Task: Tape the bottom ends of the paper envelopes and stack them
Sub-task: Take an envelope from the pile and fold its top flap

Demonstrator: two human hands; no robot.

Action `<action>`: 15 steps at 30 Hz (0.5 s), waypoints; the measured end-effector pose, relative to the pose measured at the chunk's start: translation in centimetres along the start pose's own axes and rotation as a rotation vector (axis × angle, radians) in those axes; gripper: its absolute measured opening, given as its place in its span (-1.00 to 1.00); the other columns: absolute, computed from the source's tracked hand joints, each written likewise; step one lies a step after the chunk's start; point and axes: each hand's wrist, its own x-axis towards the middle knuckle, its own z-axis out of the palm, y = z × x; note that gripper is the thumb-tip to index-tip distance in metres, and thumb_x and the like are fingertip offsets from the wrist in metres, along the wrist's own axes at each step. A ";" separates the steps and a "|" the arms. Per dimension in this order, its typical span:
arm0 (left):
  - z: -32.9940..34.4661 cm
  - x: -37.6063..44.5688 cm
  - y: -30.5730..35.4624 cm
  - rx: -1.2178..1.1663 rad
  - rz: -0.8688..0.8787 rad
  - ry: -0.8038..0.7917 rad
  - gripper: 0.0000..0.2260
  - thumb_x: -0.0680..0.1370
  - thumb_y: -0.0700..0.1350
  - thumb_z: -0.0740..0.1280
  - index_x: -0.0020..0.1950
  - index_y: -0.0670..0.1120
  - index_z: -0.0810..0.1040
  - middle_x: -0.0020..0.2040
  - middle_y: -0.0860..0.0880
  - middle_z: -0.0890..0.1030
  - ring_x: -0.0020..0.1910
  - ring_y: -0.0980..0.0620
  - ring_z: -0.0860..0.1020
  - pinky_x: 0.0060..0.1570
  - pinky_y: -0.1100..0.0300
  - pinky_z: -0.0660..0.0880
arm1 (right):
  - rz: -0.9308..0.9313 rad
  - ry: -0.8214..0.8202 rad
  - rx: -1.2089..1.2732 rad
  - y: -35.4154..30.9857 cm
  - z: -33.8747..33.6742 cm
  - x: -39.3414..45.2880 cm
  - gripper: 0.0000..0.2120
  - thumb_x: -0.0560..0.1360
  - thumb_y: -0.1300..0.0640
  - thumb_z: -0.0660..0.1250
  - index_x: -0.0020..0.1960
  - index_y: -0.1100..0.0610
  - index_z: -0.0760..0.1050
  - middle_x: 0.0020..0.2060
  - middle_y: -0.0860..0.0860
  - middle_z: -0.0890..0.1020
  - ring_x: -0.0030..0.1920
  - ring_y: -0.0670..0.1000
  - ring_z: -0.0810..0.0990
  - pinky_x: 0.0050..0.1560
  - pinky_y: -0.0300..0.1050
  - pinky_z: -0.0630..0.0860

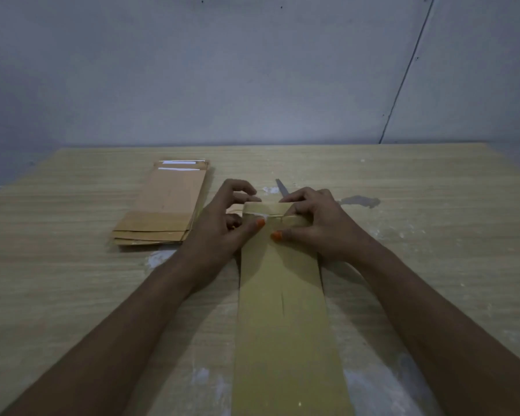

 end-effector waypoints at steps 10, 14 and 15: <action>-0.5 -0.3 0.9 -0.105 -0.200 -0.165 -0.89 0.46 -0.36 0.44 -0.13 -0.22 0.55 -0.32 -0.04 0.58 -0.34 0.14 0.57 -0.35 0.31 0.51 | -0.092 -0.033 -0.029 -0.5 -0.2 -0.3 -0.78 0.29 -0.07 0.60 -0.21 -0.20 0.56 0.01 -0.30 0.48 0.18 -0.04 0.36 0.23 -0.05 0.33; -0.6 -0.2 1.0 -0.074 -0.191 -0.159 -0.94 0.49 -0.36 0.41 -0.10 -0.30 0.55 -0.24 -0.16 0.59 -0.31 0.13 0.57 -0.31 0.33 0.51 | -0.097 -0.031 -0.042 -0.4 -0.5 -0.2 -0.82 0.31 -0.09 0.58 -0.20 -0.16 0.57 0.01 -0.32 0.48 0.20 -0.03 0.35 0.27 0.06 0.36; -0.7 -0.2 1.0 -0.060 -0.185 -0.165 -0.93 0.49 -0.34 0.41 -0.09 -0.32 0.56 -0.22 -0.18 0.59 -0.30 0.12 0.56 -0.31 0.33 0.51 | -0.091 -0.034 -0.034 -0.3 -0.5 -0.2 -0.84 0.34 -0.06 0.57 -0.20 -0.13 0.59 0.02 -0.32 0.48 0.20 -0.04 0.35 0.27 0.06 0.38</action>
